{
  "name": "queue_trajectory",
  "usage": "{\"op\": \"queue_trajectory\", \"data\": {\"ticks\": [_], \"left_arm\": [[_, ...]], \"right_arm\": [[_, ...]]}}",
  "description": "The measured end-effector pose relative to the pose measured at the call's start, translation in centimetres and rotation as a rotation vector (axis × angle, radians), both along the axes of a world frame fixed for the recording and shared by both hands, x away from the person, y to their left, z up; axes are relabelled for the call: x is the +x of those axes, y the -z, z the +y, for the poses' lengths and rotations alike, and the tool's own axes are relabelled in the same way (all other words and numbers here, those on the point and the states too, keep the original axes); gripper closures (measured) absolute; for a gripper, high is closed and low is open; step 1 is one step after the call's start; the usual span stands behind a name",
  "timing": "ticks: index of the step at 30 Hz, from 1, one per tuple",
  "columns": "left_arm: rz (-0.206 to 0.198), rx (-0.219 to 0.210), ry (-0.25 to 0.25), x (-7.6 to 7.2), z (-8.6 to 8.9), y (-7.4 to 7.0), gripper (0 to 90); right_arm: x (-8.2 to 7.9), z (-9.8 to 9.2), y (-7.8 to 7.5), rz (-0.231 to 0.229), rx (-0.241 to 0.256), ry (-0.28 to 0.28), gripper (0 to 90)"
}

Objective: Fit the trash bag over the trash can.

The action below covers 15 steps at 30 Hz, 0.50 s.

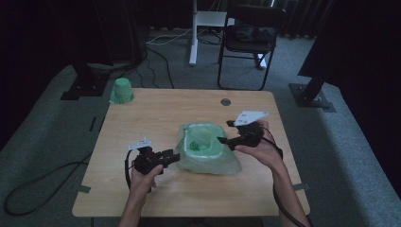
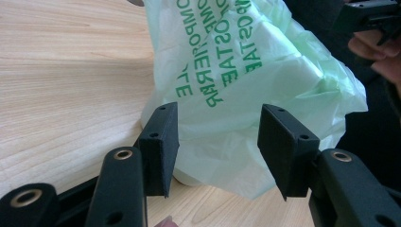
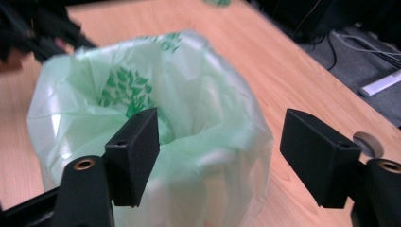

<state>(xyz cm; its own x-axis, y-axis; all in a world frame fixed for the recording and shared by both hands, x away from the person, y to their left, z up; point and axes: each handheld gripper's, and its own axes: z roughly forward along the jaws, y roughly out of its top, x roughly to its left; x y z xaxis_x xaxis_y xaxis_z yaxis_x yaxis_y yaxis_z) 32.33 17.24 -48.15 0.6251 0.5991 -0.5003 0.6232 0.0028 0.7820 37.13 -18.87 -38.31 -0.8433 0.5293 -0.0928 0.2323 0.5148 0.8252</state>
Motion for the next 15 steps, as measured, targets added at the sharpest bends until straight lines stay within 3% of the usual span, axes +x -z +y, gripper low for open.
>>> {"op": "queue_trajectory", "data": {"ticks": [6, 11, 15], "left_arm": [[-0.002, 0.015, -0.028, -0.1, 0.8, -0.1, 48.8], [-0.004, 0.016, -0.056, -0.2, 1.8, -0.1, 48.6], [-0.002, 0.015, -0.073, -0.2, 2.3, -0.1, 48.5]], "right_arm": [[-0.9, -3.2, 2.6, 0.001, 0.230, 0.134, 29.9], [-2.0, -4.7, 5.0, 0.005, 0.347, 0.226, 29.9], [-2.4, -5.3, 6.4, 0.019, 0.383, 0.290, 29.8]]}}
